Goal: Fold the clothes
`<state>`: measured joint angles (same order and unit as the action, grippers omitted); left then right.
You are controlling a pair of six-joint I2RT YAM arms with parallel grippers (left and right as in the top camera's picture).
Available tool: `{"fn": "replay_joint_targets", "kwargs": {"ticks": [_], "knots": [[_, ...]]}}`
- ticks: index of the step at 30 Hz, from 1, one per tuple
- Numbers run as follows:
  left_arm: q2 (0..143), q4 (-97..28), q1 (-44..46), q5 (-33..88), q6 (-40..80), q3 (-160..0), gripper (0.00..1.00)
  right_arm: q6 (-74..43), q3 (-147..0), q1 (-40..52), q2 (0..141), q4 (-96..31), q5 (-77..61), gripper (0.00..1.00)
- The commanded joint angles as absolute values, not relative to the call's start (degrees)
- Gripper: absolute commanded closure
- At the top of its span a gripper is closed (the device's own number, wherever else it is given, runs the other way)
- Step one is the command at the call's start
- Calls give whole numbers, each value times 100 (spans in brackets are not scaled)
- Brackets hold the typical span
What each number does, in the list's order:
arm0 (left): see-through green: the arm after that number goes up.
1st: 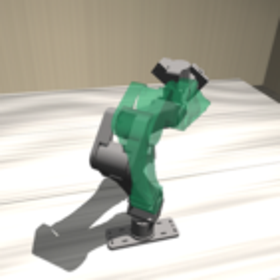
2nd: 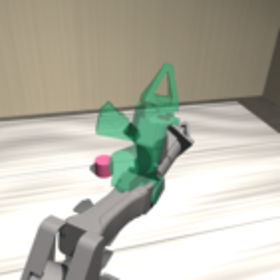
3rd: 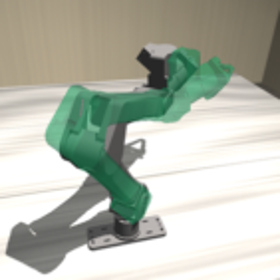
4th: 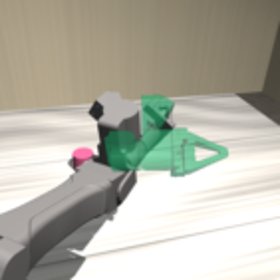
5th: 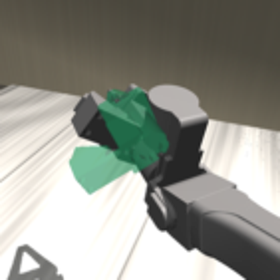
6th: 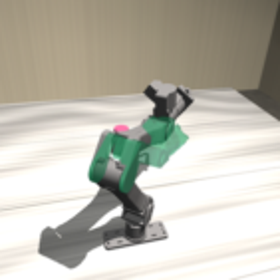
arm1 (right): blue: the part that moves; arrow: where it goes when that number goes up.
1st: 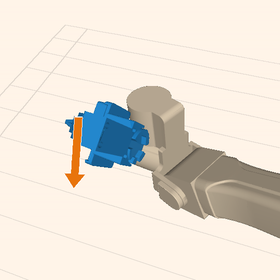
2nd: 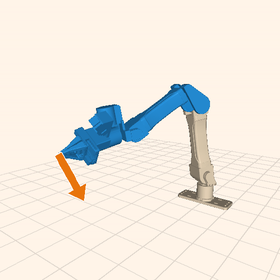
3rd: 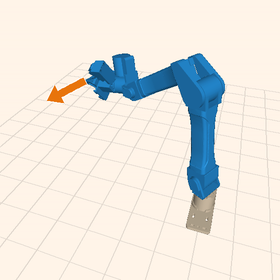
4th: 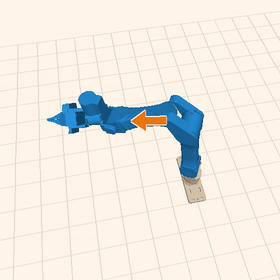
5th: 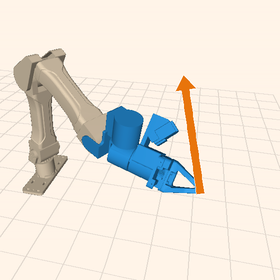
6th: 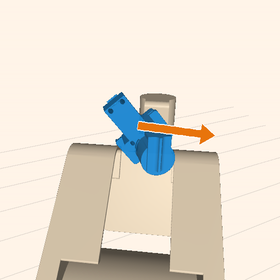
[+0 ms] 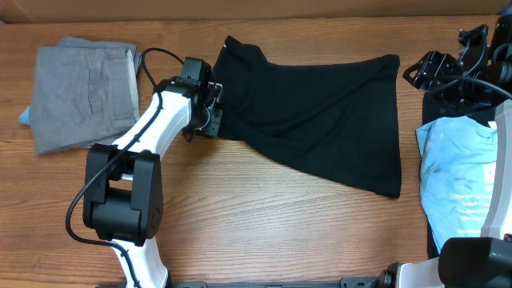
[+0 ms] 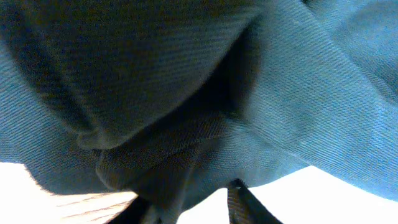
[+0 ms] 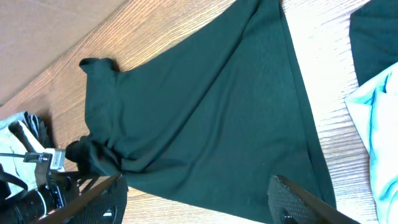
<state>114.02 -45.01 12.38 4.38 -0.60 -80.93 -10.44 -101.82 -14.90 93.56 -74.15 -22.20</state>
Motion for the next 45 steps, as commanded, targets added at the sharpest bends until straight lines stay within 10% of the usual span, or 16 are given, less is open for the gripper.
{"fn": "replay_joint_targets", "kwargs": {"ticks": [1, 7, 38, 45], "knots": [[11399, -4539, 1271, 694, -130, -8106, 75, -996, -10195, -1463, 9356, -7387, -2189, 24], [11343, -4941, 1096, 692, -115, -8307, 96, -996, -10195, -1463, 9356, -7387, -2189, 24], [11310, -9284, 499, 642, 86, -11653, 96, -1341, -9113, -1463, 9367, -7341, -1476, 19], [11249, -9684, 499, 760, 86, -11651, 96, -1787, -7476, -1463, 9367, -6777, -1579, 35]]}}
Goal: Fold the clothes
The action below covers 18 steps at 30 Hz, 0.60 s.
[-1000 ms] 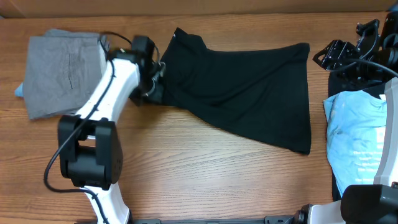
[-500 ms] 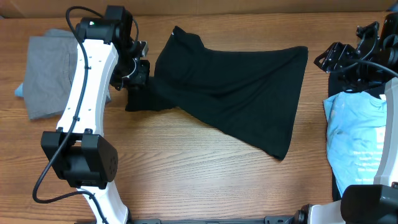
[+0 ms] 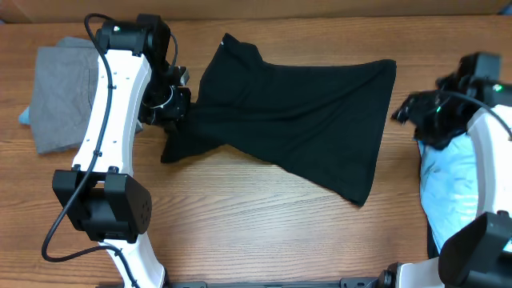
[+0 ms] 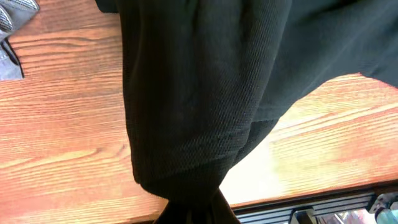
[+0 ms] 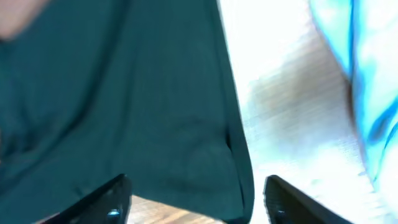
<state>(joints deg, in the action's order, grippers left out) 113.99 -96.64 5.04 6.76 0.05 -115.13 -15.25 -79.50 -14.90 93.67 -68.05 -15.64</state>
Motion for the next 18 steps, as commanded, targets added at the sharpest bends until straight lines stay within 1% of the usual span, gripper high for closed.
{"fn": "replay_joint_targets", "kwargs": {"ticks": [1, 4, 5, 9, 11, 14, 17, 18], "knots": [[11236, -9684, 499, 755, 89, -11651, 96, -1785, -7262, -1463, 9367, -6788, -1706, 39], [11192, -9684, 493, 757, 132, -11651, 95, -1778, -6587, -1435, 9367, -6807, -2069, 51], [11183, -9684, 493, 757, 132, -11651, 95, -1778, -6375, -1409, 9367, -6783, -2119, 51], [11172, -9684, 493, 755, 132, -11651, 95, -1785, -5561, -1234, 9367, -6508, -2283, 50], [11172, -9684, 493, 753, 132, -11651, 95, -1831, -5234, -1140, 9367, -6294, -2379, 43], [11172, -9684, 493, 753, 132, -11651, 92, -2126, -4827, -998, 9367, -5902, -2423, 38], [11172, -9684, 489, 753, 132, -11651, 91, -2397, -4576, -884, 9367, -5596, -2473, 38], [11172, -9684, 489, 749, 132, -11651, 91, -2412, -4532, -860, 9367, -5518, -2475, 41]]}}
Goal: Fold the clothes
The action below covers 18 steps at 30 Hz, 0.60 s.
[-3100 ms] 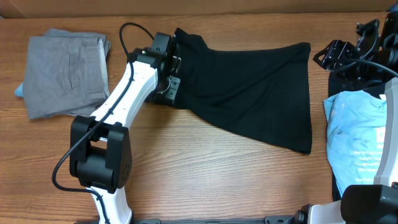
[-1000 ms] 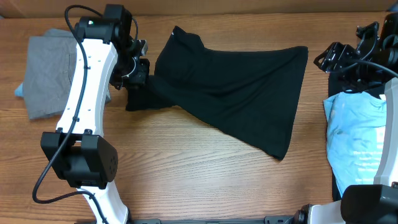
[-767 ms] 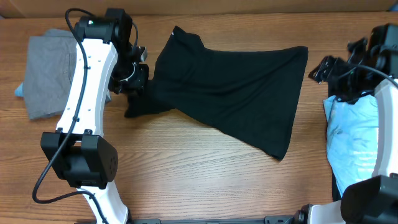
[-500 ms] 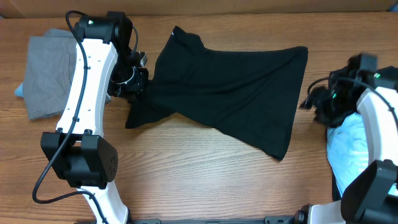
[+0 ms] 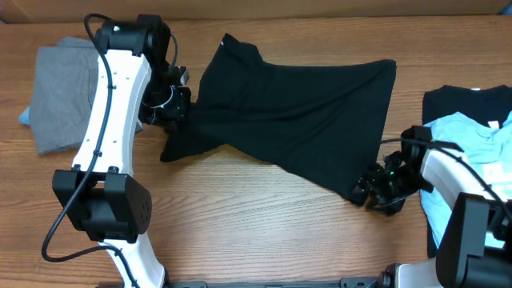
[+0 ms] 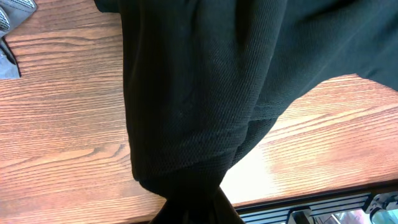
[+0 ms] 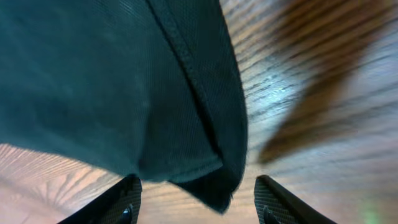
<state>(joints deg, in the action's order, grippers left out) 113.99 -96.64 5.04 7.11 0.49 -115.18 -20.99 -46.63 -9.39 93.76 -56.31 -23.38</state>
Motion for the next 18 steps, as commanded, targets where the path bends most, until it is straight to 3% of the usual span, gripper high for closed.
{"fn": "replay_joint_targets", "kwargs": {"ticks": [1, 6, 11, 18], "knots": [[11172, -9684, 489, 731, 130, -11651, 90, -2434, -4506, -845, 9367, -5457, -2473, 46], [11172, -9684, 489, 659, 128, -11651, 88, -2724, -4493, -840, 9367, -5146, -2257, 62], [11172, -9684, 478, 403, 128, -11651, 85, -2764, -4576, -891, 9365, -5229, -2110, 95], [11172, -9684, 440, 405, 126, -11640, 84, -2661, -5452, -1310, 9201, -6368, -923, 96]]}}
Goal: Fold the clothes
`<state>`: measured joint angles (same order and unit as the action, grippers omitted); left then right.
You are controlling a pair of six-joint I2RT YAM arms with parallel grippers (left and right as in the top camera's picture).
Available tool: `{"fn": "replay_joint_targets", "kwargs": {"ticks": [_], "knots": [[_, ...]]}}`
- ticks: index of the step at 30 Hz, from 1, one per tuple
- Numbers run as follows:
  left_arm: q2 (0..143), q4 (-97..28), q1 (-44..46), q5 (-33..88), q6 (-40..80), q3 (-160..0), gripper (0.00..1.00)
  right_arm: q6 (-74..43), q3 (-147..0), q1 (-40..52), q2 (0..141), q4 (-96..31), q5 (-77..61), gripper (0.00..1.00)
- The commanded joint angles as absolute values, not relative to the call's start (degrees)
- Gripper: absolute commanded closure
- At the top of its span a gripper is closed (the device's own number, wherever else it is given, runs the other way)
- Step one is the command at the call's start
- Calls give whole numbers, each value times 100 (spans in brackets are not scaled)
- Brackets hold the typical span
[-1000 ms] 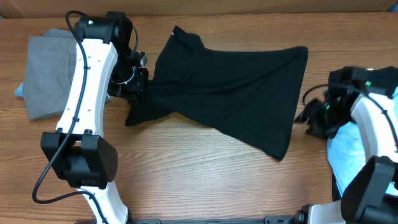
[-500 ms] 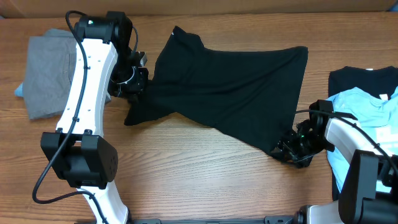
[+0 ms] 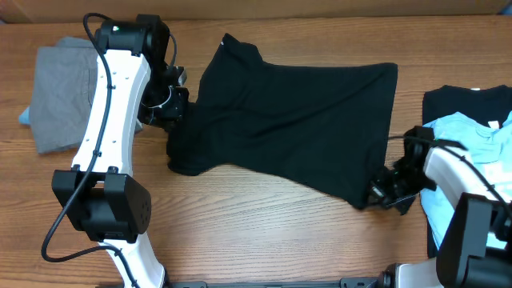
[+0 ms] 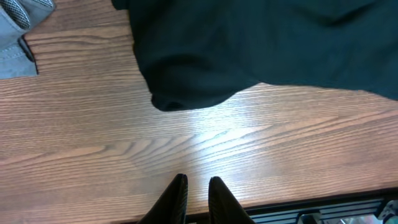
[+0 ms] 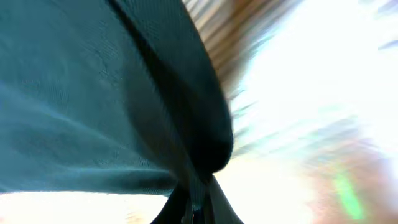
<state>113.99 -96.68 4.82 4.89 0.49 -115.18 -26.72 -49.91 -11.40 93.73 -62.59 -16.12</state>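
Note:
A black garment (image 3: 296,120) lies spread across the middle of the table. Its left corner (image 4: 186,93) rests bunched on the wood. My left gripper (image 3: 170,112) hangs at the garment's left edge. In the left wrist view it (image 4: 196,180) is narrowly open over bare wood, with nothing between the fingers. My right gripper (image 3: 382,192) is at the garment's lower right corner. The blurred right wrist view shows it (image 5: 198,208) shut on a fold of the dark cloth (image 5: 93,93).
A folded grey garment (image 3: 84,96) lies at the far left, just behind my left arm. At the right edge, close to my right arm, a light blue shirt (image 3: 472,160) lies on another black one (image 3: 456,100). A cardboard wall (image 3: 320,6) runs along the back.
My left gripper has let go of the garment's left corner, which now lies on the table. My right gripper, open at the lower right corner before, is now shut on that corner.
My left gripper was low at the garment's left edge, my right arm far back right. Then the left held that edge raised while the right, open, was above the garment's right side, then at the lower right corner. Now the left has released and the right grips.

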Motion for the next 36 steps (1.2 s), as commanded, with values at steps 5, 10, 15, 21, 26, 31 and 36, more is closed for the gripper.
{"fn": "replay_joint_targets", "kwargs": {"ticks": [5, 10, 15, 21, 26, 31, 36], "knots": [[11172, -9684, 475, 679, 126, -11467, 77, -2665, -6101, -1691, 9041, -6674, -346, 96], [11172, -9684, 517, 709, -1, -10724, 71, -2665, -6388, -1872, 9041, -6635, -425, 96], [11172, -9404, 613, 1234, -228, -9789, 71, -2661, -6390, -1872, 9043, -6582, -548, 94], [11172, -8700, 1085, 1507, -388, -8934, 73, -2661, -6390, -1872, 9043, -6488, -661, 93], [11172, -8202, 1697, 1313, -242, -8230, 72, -2661, -6390, -1872, 9043, -6482, -716, 93], [11172, -7406, 2097, 718, 198, -7660, 69, -2661, -6390, -1872, 9043, -6440, -716, 92], [11172, -6755, 2150, 209, 224, -7406, 60, -2661, -6390, -1872, 9043, -6414, -716, 92]]}}
